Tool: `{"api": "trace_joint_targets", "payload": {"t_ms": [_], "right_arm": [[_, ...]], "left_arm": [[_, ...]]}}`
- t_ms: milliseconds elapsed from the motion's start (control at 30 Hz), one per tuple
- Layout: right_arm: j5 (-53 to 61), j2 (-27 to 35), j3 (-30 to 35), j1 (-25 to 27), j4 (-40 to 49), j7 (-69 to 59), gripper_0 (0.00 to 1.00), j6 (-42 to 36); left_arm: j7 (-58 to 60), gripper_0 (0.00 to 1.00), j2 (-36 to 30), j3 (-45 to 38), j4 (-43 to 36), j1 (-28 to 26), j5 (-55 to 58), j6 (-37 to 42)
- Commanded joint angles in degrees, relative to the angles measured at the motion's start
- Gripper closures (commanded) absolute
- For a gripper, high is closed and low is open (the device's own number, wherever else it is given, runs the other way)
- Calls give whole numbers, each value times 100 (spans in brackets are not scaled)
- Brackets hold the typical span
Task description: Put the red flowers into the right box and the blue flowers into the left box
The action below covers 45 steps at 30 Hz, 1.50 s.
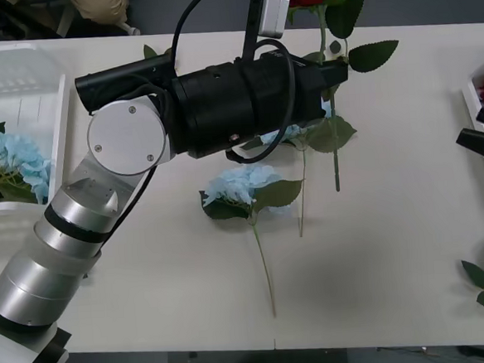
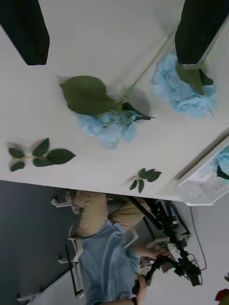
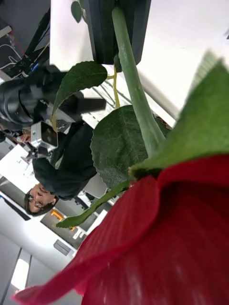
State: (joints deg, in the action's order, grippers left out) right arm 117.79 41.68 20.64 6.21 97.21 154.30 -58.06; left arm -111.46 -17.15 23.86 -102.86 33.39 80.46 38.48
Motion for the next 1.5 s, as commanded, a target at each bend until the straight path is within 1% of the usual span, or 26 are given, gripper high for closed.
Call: {"api": "trace_joint_targets", "payload": {"t_ms": [33, 367, 667, 1033, 1200, 1500], "right_arm": [[148, -213, -34, 55, 141, 70, 22, -224], [886, -275, -877, 73, 141, 70, 23, -303], [1150, -301, -1431, -217, 141, 70, 22, -312], [1167, -406, -1792, -621, 26, 70, 6, -320], [1202, -406, -1906, -797, -132, 70, 2, -496], [1194, -556, -2090, -1298, -712, 70, 1, -1208]], "left_arm": [[-315, 100, 27, -40, -102, 186, 13, -7], [-315, 100, 27, -40, -102, 186, 13, -7], [-315, 100, 27, -40, -102, 186, 13, -7], [-315, 100, 27, -40, -102, 186, 13, -7], [-315, 100, 27, -40, -102, 186, 13, -7], [-315, 100, 27, -40, -102, 186, 13, -7]]}}
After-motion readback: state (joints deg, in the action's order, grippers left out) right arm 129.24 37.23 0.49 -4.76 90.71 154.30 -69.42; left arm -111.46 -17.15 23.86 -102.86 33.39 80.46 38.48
